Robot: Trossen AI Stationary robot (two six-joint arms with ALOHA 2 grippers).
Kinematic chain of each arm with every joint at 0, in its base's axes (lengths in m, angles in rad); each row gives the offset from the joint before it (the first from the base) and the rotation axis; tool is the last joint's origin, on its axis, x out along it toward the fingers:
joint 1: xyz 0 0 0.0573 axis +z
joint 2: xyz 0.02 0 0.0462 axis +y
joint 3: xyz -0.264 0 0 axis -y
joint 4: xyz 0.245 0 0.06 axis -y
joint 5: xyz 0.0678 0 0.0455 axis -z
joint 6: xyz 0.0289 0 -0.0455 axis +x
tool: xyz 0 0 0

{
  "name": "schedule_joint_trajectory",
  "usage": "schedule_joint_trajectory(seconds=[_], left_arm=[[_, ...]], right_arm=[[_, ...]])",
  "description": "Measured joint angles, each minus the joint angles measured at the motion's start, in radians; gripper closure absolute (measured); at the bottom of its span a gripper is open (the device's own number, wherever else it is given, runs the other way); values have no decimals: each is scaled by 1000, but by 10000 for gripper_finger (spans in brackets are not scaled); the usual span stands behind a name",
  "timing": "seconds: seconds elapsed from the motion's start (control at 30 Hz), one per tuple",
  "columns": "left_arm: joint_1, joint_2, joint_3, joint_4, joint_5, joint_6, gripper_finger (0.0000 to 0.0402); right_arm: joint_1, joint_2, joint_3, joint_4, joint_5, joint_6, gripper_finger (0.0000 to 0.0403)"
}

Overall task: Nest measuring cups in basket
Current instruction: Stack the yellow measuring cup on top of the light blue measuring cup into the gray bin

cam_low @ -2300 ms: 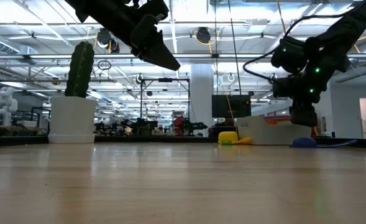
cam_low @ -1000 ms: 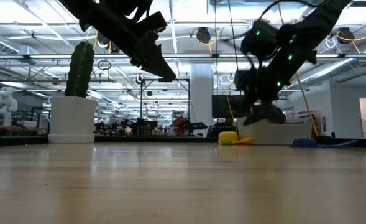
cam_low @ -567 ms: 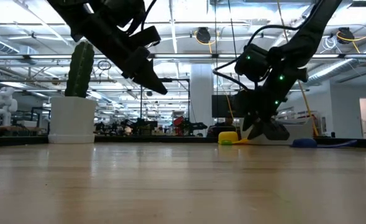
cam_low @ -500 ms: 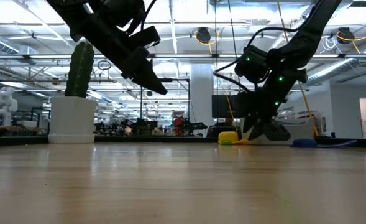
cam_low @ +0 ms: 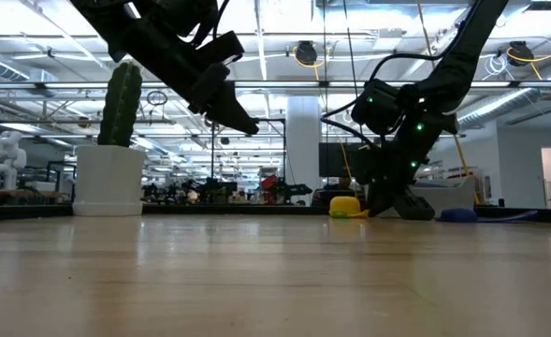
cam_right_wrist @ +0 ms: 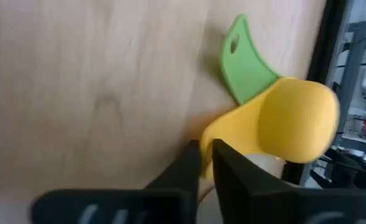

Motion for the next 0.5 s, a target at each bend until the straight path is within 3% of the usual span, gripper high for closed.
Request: schedule_joint_trajectory(seconds=[0.2,0.5], left_arm=[[0,0,0,4,0,1,266],[-9,0,0,4,0,-18,266]], right_arm=[[12,-42,0,15,26,41,395],[35,-292,-1,-13,19,261,402]])
